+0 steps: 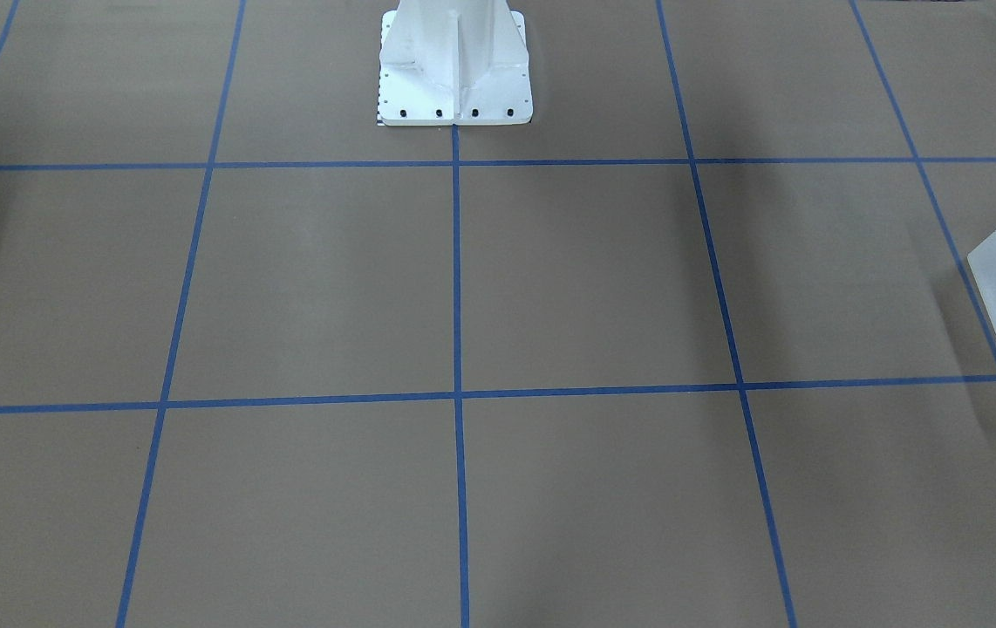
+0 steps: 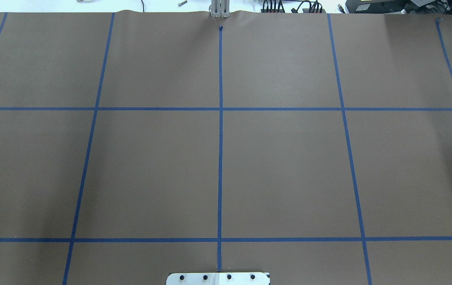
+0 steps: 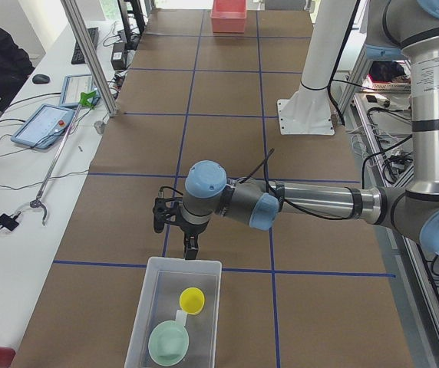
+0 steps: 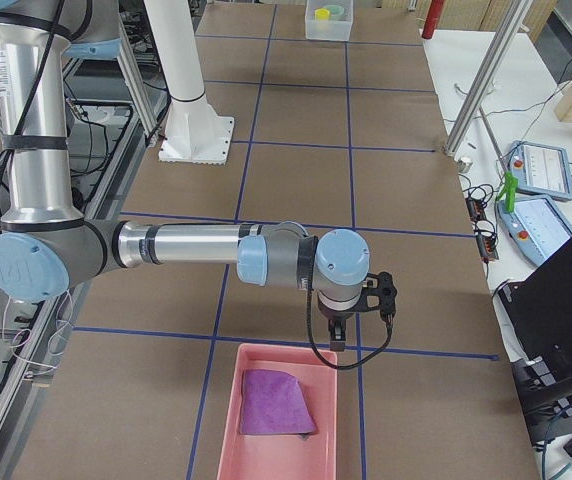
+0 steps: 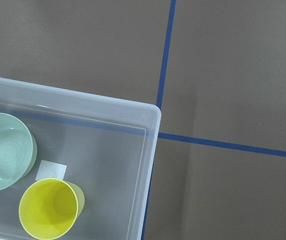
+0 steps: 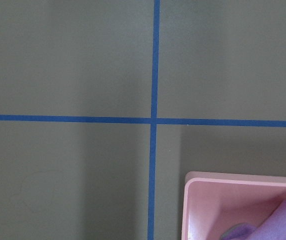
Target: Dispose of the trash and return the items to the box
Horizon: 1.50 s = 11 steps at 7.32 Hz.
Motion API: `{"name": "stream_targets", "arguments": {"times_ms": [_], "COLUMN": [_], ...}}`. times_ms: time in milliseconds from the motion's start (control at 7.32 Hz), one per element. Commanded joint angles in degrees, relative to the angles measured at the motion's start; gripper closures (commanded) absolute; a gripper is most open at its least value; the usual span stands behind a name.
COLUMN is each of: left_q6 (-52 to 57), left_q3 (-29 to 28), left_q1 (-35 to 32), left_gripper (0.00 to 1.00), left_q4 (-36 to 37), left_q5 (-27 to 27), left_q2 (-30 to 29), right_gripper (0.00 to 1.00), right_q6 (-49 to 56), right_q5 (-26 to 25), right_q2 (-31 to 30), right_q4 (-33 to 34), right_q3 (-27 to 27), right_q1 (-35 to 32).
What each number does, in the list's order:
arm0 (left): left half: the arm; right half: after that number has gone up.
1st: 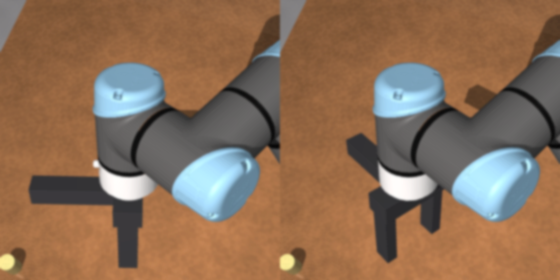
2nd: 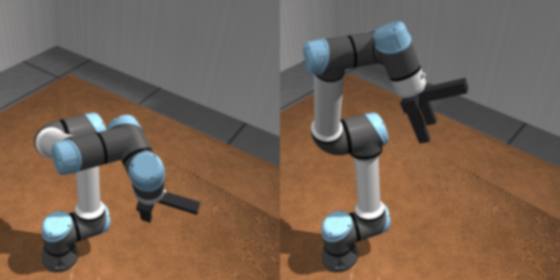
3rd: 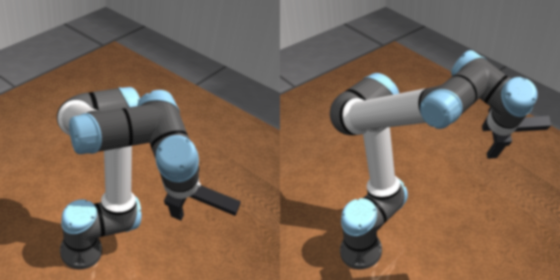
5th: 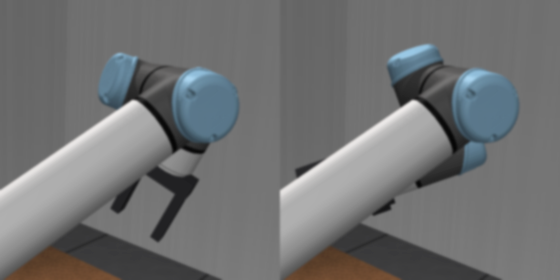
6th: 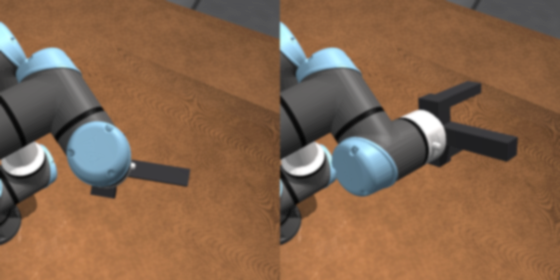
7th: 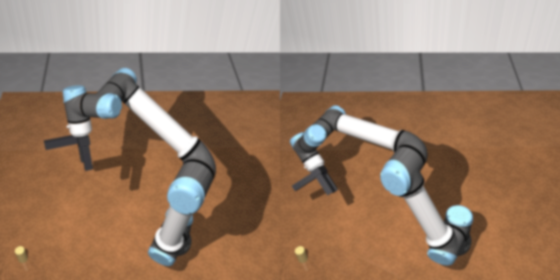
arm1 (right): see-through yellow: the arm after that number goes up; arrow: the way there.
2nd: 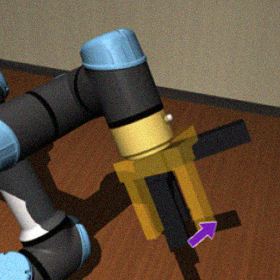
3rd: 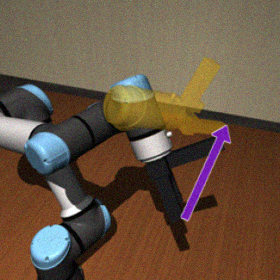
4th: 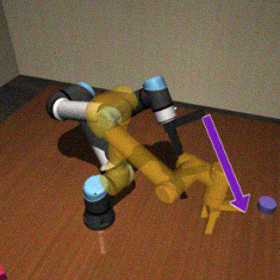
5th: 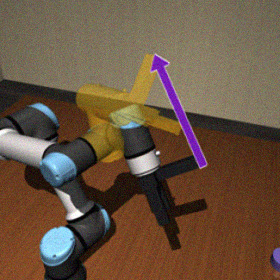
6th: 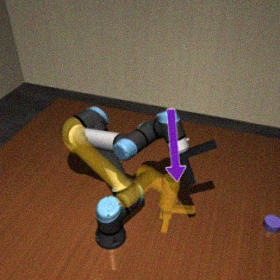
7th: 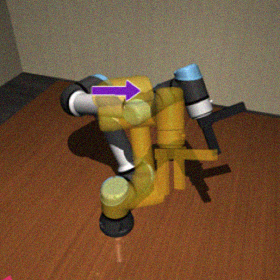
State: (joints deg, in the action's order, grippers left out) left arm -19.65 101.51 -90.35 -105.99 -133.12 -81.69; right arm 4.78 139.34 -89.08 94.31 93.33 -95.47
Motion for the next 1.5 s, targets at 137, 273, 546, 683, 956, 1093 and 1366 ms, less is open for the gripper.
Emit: {"name": "stream_targets", "arguments": {"times_ms": [137,273,546,683,956,1093,1366], "left_q6": [1.3,1.9,1.9,1.8,1.8,1.8,1.8], "left_q3": [-0.2,-0.1,-0.2,0.1,0.1,-0.1,-0.3], "left_q1": [0.0,0.0,0.0,0.0,0.0,0.1,0.1], "left_gripper": [0.02,0.02,0.02,0.02,0.02,0.02,0.02], "left_q4": [-0.4,-0.4,-0.4,-0.4,0.0,0.0,0.0], "left_q5": [3.7,4.3,5.0,4.3,4.1,4.2,4.2], "left_q2": [0.0,-0.2,-0.1,-0.1,0.0,0.0,0.0], "right_gripper": [0.0,0.0,0.0,0.0,0.0,0.0,0.0], "right_q6": [0.1,0.1,0.0,0.0,0.0,0.0,0.0], "right_q5": [0.0,-1.0,-9.2,-9.3,-9.2,-9.2,-9.0], "right_q2": [-0.6,-1.4,-1.7,-1.6,-1.6,-1.5,-1.5], "right_q4": [0.0,0.0,0.1,0.1,0.1,0.1,0.1], "right_q3": [-0.3,-0.4,-0.2,0.1,0.3,0.4,0.4], "right_q1": [0.8,0.8,1.6,1.6,1.5,1.6,1.5]}}
